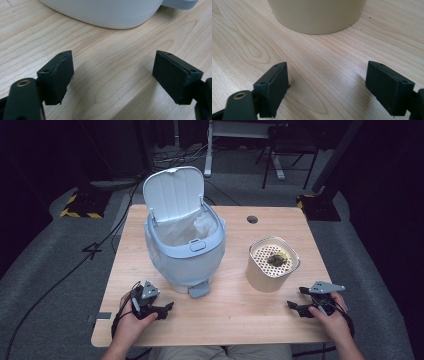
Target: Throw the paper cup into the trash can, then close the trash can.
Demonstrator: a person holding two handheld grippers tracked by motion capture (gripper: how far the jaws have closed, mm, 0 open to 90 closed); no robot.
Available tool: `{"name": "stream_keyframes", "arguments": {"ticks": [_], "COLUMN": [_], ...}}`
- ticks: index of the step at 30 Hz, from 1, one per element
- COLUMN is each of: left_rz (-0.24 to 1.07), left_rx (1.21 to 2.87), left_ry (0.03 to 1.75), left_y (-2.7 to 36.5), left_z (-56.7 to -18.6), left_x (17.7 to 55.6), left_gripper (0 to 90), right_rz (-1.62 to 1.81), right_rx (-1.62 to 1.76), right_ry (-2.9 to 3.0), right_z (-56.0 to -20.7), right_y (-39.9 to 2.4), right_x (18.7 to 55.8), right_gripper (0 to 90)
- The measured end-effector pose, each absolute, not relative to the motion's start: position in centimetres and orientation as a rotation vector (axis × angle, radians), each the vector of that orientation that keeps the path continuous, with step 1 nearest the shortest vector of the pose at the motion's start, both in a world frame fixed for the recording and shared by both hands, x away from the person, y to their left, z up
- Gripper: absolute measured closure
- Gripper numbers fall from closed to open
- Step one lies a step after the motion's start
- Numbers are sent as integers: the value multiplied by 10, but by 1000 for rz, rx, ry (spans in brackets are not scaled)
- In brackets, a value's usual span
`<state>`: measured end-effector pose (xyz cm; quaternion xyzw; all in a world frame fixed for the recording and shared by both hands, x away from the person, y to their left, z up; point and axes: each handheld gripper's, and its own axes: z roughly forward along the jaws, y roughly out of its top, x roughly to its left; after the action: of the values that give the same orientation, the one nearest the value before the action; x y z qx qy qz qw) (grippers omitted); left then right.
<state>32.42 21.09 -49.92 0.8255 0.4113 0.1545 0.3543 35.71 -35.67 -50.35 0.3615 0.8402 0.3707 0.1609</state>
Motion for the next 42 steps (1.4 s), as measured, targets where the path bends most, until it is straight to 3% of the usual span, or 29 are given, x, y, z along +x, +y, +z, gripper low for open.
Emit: {"name": "stream_keyframes", "arguments": {"ticks": [3,13,24,42], "left_rz": [389,380,341,369], "left_rx": [2090,2014,1878,1783], "left_ry": [1015,914,813,702], "left_y": [213,219,231,244], "left_z": [-492,-463,-407,-325], "left_x": [322,317,310,331], "left_gripper": [236,253,269,311], "right_rz": [1053,1051,1050,1049], "right_rx": [1035,1037,1040,1042], "right_ry": [2397,2397,2396,2395], "right_z": [-504,-504,-504,-504], "right_y": [-356,-356,-356,-355], "right_x": [357,357,357,357], "right_gripper": [179,177,173,172]}}
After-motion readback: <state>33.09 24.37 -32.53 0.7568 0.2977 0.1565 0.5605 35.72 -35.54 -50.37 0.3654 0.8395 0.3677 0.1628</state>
